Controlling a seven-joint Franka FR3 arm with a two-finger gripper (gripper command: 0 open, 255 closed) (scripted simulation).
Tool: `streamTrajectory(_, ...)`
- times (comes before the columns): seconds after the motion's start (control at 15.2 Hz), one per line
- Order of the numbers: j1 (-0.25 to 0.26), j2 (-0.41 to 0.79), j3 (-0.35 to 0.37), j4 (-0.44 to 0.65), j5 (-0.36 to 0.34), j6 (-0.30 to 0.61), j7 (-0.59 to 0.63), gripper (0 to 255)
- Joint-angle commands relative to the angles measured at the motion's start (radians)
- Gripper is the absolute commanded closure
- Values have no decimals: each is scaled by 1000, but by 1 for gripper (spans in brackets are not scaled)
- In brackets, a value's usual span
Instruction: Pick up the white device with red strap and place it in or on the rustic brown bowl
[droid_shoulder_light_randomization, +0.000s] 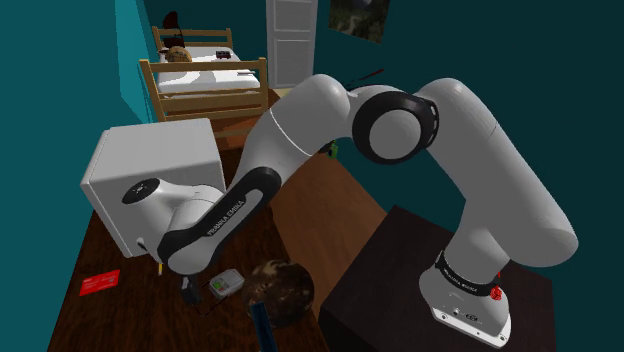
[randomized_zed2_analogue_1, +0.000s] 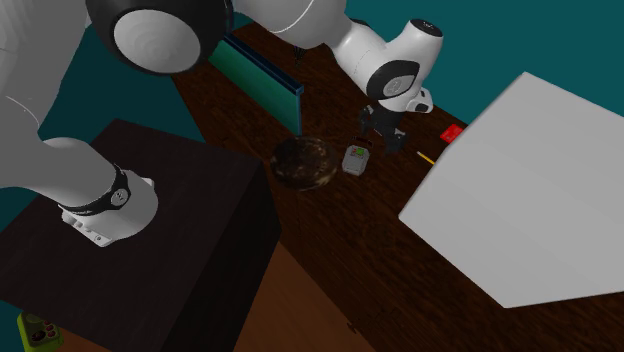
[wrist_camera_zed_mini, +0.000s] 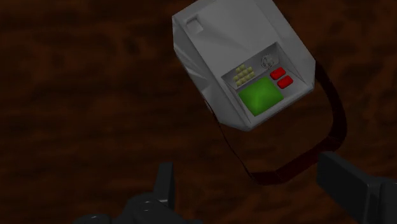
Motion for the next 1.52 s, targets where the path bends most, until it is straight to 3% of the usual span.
streamTrajectory(0.0, 3, 20, -4, 4, -4, 16, 3, 0)
streamTrajectory(0.59, 5, 34, -7, 6, -7, 28, 4, 0)
streamTrajectory(0.66, 5, 34, -7, 6, -7, 28, 4, 255)
streamTrajectory(1.45, 0, 2, -1, -7, -2, 9, 2, 255)
